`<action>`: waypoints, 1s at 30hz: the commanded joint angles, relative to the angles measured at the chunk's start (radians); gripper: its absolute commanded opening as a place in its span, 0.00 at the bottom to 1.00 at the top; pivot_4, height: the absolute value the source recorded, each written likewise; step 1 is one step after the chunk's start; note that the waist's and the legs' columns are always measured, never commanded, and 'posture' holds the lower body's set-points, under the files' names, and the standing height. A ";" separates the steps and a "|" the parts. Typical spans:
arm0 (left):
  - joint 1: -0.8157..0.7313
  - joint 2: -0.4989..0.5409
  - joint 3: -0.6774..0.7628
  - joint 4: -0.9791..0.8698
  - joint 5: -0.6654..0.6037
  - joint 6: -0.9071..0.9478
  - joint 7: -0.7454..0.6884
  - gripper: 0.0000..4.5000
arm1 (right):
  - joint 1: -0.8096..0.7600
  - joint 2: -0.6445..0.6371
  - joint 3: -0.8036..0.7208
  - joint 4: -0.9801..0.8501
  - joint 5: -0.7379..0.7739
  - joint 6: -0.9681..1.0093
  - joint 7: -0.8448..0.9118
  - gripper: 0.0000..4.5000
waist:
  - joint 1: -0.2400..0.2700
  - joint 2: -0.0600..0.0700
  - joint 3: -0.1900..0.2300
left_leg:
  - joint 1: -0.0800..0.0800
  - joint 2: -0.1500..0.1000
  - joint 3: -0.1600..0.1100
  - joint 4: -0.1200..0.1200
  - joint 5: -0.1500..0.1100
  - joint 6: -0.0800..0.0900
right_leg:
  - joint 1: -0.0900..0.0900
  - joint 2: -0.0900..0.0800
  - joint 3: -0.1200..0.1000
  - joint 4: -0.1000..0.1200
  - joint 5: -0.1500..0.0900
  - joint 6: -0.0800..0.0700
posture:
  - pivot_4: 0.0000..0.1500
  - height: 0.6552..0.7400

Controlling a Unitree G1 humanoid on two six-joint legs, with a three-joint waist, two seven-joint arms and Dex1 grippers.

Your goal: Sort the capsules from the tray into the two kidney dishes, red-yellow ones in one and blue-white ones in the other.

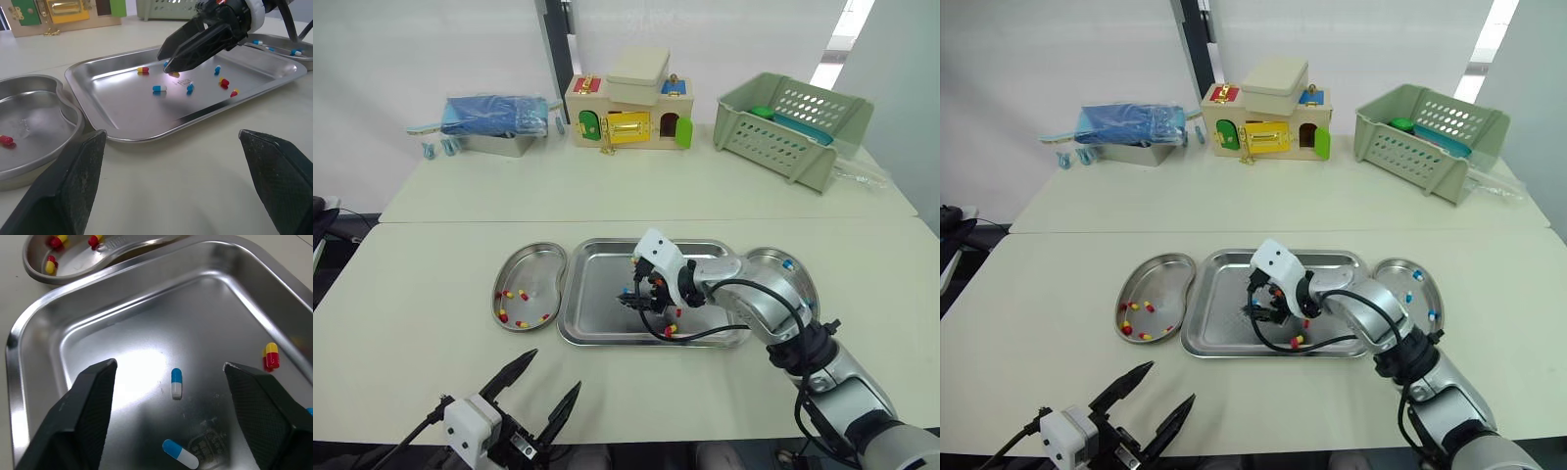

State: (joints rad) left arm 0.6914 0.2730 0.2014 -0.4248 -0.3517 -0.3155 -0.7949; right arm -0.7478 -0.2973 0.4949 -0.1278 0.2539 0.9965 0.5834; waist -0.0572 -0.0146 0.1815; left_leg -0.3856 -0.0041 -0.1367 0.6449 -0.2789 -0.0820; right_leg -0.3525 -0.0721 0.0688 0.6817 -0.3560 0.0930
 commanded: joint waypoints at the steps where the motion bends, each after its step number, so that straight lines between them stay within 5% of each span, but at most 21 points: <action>1: 0.003 0.013 -0.008 -0.030 -0.012 -0.016 0.014 1.00 | -0.008 0.028 0.029 0.003 -0.040 -0.035 -0.016 0.63 | 0.000 0.000 0.000 | 0.000 0.000 0.000 0.000 0.000 0.000 | 0.000 0.000 0.000 0.000 0.000 0.000 | 1.00 1.00; 17: 0.031 0.031 -0.005 -0.019 -0.024 -0.047 0.021 1.00 | 0.014 0.031 0.080 0.077 -0.146 -0.079 0.013 0.63 | 0.000 0.000 0.000 | 0.000 0.000 0.000 0.000 0.000 0.000 | 0.000 0.000 0.000 0.000 0.000 0.000 | 1.00 1.00; 27: 0.019 0.043 -0.002 -0.017 -0.028 -0.040 0.026 1.00 | 0.029 0.048 0.077 0.077 -0.168 -0.087 0.021 0.02 | 0.000 0.000 0.000 | 0.000 0.000 0.000 0.000 0.000 0.000 | 0.000 0.000 0.000 0.000 0.000 0.000 | 1.00 1.00; 30: 0.018 0.047 -0.006 -0.024 -0.028 -0.035 0.029 1.00 | 0.032 0.056 0.056 0.065 -0.152 -0.085 0.027 0.00 | 0.000 0.000 0.000 | 0.000 0.000 0.000 0.000 0.000 0.000 | 0.000 0.000 0.000 0.000 0.000 0.000 | 1.00 1.00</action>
State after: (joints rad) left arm 0.7034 0.3115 0.2003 -0.4230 -0.3580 -0.3393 -0.7736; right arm -0.7254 -0.2469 0.5672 -0.0356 0.0943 0.9062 0.5967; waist -0.0576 -0.0144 0.1813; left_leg -0.3851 -0.0041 -0.1367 0.6445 -0.2789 -0.0820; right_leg -0.3524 -0.0720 0.0689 0.6818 -0.3560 0.0930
